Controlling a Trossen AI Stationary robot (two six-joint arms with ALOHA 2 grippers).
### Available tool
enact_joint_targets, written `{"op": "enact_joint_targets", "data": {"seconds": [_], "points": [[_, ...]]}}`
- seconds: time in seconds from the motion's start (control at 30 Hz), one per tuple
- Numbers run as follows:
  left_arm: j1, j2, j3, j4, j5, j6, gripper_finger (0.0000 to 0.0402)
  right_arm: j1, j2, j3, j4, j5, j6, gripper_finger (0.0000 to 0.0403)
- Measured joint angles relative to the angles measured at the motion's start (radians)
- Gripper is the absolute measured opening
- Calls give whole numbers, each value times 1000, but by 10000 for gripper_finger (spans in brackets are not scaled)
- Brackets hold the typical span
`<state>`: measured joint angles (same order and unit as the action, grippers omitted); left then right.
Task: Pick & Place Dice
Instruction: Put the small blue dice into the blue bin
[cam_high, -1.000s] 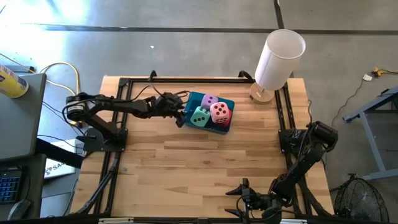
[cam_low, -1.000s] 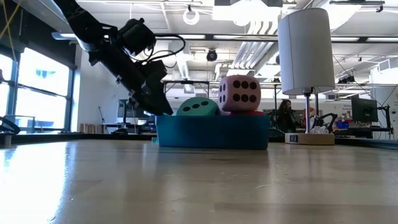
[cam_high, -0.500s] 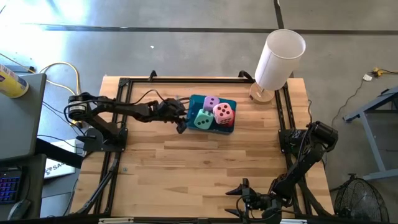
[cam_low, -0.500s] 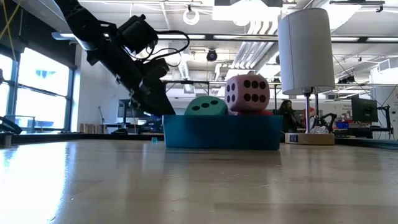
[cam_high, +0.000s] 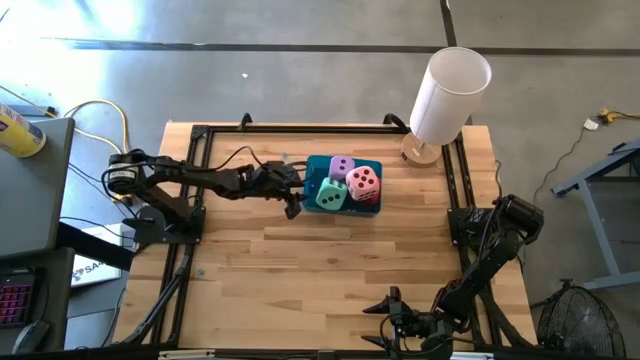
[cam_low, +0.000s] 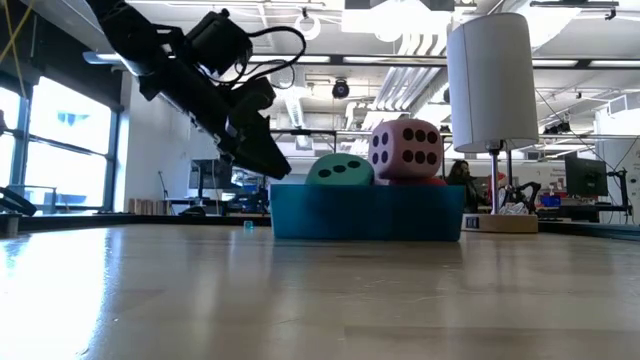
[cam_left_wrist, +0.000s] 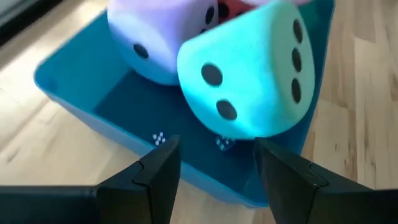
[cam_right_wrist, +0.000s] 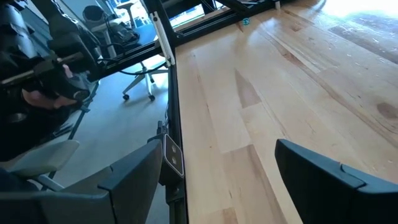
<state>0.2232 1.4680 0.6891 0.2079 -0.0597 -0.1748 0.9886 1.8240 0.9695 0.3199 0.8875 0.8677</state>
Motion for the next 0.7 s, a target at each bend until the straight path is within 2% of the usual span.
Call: {"op": "enact_joint_targets", "data": {"seconds": [0.13,0.3,0.5,0.7], "points": [[15,-42,0,-16,0,8,195,0,0,0,0,0,0,305],[42,-116,0,-121,2,51,195,4,0,0,-1,0,0,305],[110,-156,0,-177,62,47,195,13,0,0,0,3,4,305],[206,-156,-68,-216,22,-17,195,13,0,0,2,3,4,305]]}}
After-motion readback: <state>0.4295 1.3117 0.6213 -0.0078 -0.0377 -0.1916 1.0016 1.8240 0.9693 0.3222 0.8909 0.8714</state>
